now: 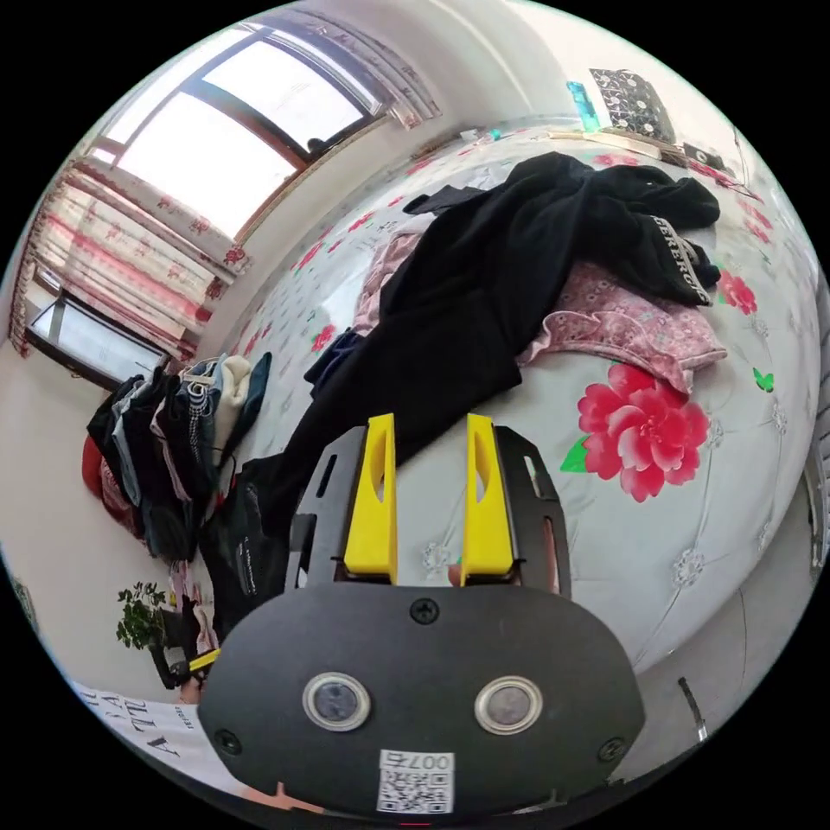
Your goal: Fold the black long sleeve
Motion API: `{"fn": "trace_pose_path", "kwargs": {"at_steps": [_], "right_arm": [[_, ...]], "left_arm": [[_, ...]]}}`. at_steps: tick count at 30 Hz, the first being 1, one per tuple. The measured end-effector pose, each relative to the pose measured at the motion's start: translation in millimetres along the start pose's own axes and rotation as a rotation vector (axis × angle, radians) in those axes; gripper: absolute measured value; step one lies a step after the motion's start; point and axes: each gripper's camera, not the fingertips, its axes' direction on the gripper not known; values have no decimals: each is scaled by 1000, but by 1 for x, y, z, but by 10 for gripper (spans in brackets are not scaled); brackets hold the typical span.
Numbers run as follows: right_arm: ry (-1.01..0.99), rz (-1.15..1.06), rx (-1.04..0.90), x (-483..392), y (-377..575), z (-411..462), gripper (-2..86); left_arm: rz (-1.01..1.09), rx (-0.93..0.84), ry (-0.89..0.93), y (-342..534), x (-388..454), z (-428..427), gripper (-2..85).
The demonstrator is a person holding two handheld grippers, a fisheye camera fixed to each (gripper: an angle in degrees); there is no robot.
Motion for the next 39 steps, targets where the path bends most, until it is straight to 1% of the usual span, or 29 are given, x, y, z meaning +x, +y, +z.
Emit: {"fn": "trace_pose_path", "kwargs": {"at_steps": [2, 4, 7, 9, 12, 13, 15, 17, 18, 20, 21, 22, 23, 24, 26, 27, 28, 29, 30, 31, 32, 33, 35, 37, 39], "right_arm": [[90, 73, 11, 26, -34, 13, 77], [73, 101, -16, 44, -49, 27, 73], [67, 88, -147, 58, -57, 57, 52], [117, 63, -127, 53, -51, 54, 37], [89, -18, -15, 26, -32, 21, 16], [40, -79, 45, 9, -24, 1, 12], [-62, -153, 99, -21, -14, -26, 8], [-243, -316, 151, -77, 3, -63, 5], [-301, -368, 154, -95, 10, -71, 5], [-531, -630, 140, -174, 48, -105, 3], [-585, -701, 138, -196, 63, -115, 3], [-687, -838, 126, -238, 95, -131, 3], [-786, -959, 88, -278, 132, -144, 2], [-833, -1011, 65, -297, 151, -149, 2], [-984, -1179, -42, -362, 242, -157, 2], [-1007, -1212, -78, -376, 267, -156, 2], [-1032, -1290, -151, -401, 319, -149, 2], [-1023, -1345, -220, -419, 370, -136, 1], [-1014, -1360, -258, -426, 395, -127, 1], [-974, -1407, -345, -437, 444, -104, 0], [-882, -1421, -454, -443, 490, -72, 0], [-836, -1413, -523, -444, 511, -54, 0], [-714, -1407, -816, -435, 578, 9, 2], [-624, -1333, -915, -419, 603, 39, 4], [-542, -1261, -911, -401, 609, 53, 9]], "left_arm": [[-61, -9, 1, 2, -2, -6, 62], [-126, -15, 10, 4, -5, -11, 61], [-230, -16, 38, 9, -8, -18, 59], [-282, -6, 43, 15, -5, -29, 55], [-291, 35, 3, 23, 2, -48, 47], [-290, 41, -1, 25, 3, -51, 47], [-288, 68, 7, 30, 4, -63, 46], [-281, 94, 19, 33, 2, -72, 46], [-274, 117, 23, 35, 0, -79, 47], [-263, 151, 39, 40, -5, -90, 47], [-259, 173, 50, 45, -9, -98, 48], [-256, 186, 54, 48, -11, -103, 48], [-249, 216, 59, 56, -15, -112, 49], [-244, 243, 63, 65, -21, -121, 49], [-243, 279, 63, 84, -30, -134, 49], [-248, 293, 60, 98, -38, -141, 49], [-252, 300, 58, 107, -42, -144, 49], [-264, 313, 57, 124, -51, -150, 50], [-284, 323, 63, 143, -62, -156, 50], [-297, 327, 67, 153, -67, -158, 49], [-323, 331, 78, 173, -79, -162, 48], [-347, 334, 90, 192, -90, -165, 45], [-375, 330, 103, 219, -106, -171, 43], [-385, 320, 108, 241, -119, -178, 42], [-373, 299, 102, 263, -130, -187, 44]]}}
